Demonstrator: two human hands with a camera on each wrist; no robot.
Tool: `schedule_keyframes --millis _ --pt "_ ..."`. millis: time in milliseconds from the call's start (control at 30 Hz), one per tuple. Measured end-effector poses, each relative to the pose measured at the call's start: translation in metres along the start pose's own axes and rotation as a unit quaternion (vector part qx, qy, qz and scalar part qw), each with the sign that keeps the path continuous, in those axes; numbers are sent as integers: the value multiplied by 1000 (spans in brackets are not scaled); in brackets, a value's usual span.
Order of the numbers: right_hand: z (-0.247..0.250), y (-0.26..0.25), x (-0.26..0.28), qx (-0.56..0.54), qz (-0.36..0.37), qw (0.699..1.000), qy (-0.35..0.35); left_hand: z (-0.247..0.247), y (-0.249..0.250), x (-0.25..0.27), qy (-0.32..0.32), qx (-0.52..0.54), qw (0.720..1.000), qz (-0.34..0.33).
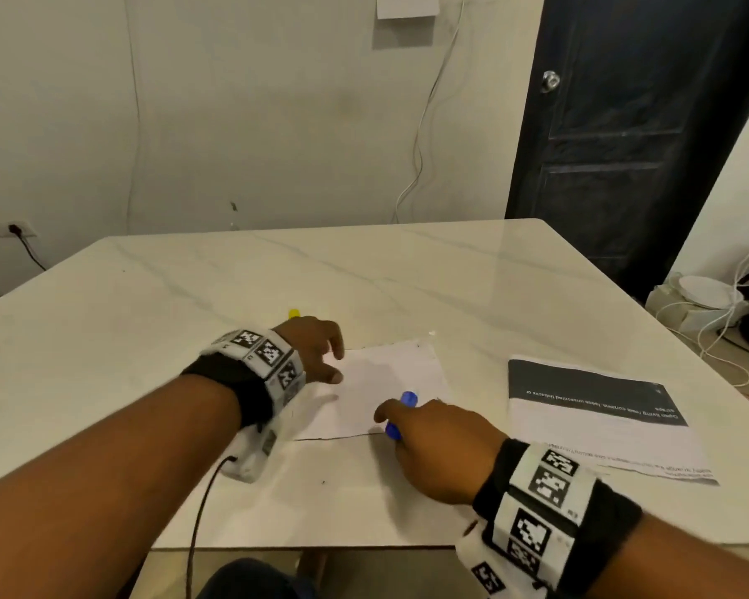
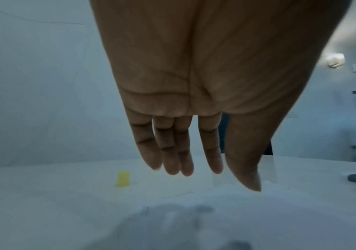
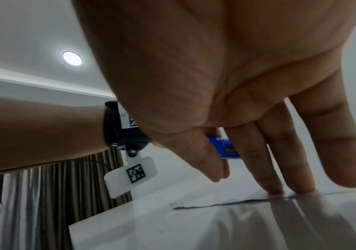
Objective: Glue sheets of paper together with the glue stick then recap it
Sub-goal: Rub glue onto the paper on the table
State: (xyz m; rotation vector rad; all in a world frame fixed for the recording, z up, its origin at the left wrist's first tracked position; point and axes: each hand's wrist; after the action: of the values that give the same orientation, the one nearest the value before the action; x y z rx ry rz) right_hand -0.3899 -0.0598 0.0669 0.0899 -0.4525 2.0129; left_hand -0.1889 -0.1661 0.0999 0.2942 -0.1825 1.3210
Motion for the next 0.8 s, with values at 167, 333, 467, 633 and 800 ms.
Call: schedule_keyframes --millis 167,333,467,633,800 --pt "14 -4 14 -126 21 989 70 -26 42 -15 -57 -62 995 -57" --pt "39 34 32 -338 -11 926 167 -40 45 -17 -101 -61 992 -45" --pt "39 51 34 -329 -16 929 169 -36 50 -12 -84 -48 994 -41" --pt "35 65 29 -218 -26 968 122 -43 70 -12 -74 -87 993 -13" --pt "38 68 31 -148 -12 986 75 -51 69 -15 -41 -100 994 -1"
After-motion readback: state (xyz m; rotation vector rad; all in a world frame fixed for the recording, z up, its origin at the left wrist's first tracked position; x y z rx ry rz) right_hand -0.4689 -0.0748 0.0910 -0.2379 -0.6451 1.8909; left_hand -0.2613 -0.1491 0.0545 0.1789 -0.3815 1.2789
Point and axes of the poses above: each hand's wrist, its own x-axis away from the middle knuckle, its own z-axis out of the back of the hand, y = z × x, and after that the axes turned 5 degrees about -y, right-handed
